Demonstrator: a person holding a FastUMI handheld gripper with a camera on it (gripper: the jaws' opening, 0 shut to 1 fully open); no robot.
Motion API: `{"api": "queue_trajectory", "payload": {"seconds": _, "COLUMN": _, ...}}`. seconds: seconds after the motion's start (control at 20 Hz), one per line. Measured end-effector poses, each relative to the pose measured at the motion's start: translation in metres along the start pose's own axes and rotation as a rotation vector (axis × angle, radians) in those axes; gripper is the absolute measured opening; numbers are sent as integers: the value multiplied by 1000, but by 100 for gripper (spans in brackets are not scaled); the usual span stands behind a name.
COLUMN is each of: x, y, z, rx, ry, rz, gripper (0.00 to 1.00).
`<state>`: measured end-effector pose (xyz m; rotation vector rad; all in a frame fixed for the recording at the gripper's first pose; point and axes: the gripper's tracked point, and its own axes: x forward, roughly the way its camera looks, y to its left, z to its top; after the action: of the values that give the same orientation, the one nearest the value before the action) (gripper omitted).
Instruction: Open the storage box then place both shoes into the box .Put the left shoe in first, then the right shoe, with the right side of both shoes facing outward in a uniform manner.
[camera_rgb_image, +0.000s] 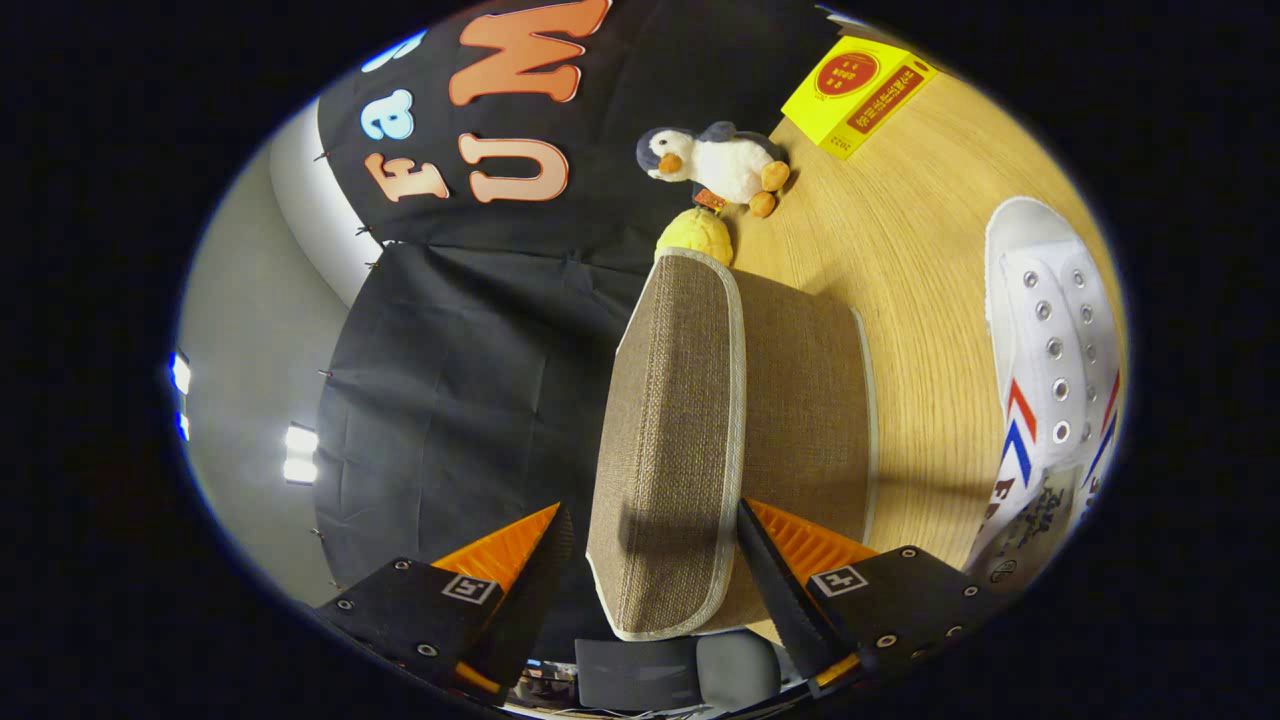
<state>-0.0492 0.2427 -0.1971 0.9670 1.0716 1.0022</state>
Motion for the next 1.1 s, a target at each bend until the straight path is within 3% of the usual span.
{"api": "queue_trajectory", "payload": {"seconds": 0.2, "x": -2, "y": 8, "z": 2, "rx": 143, "ry": -14, "rz": 111, "gripper": 98}}
{"api": "queue_trajectory", "payload": {"seconds": 0.5, "x": -18, "y": 21, "z": 3, "rx": 168, "ry": -70, "rz": 189, "gripper": 93}}
{"api": "queue_trajectory", "payload": {"seconds": 0.75, "x": -29, "y": 44, "z": 16, "rx": 179, "ry": -153, "rz": 279, "gripper": 70}}
{"api": "queue_trajectory", "payload": {"seconds": 0.9, "x": -14, "y": 31, "z": 5, "rx": 139, "ry": -135, "rz": 184, "gripper": 53}}
{"api": "queue_trajectory", "payload": {"seconds": 1.0, "x": -4, "y": 25, "z": -9, "rx": 100, "ry": -91, "rz": 109, "gripper": 47}}
{"api": "queue_trajectory", "payload": {"seconds": 1.1, "x": 0, "y": 20, "z": -16, "rx": 31, "ry": -90, "rz": 26, "gripper": 33}}
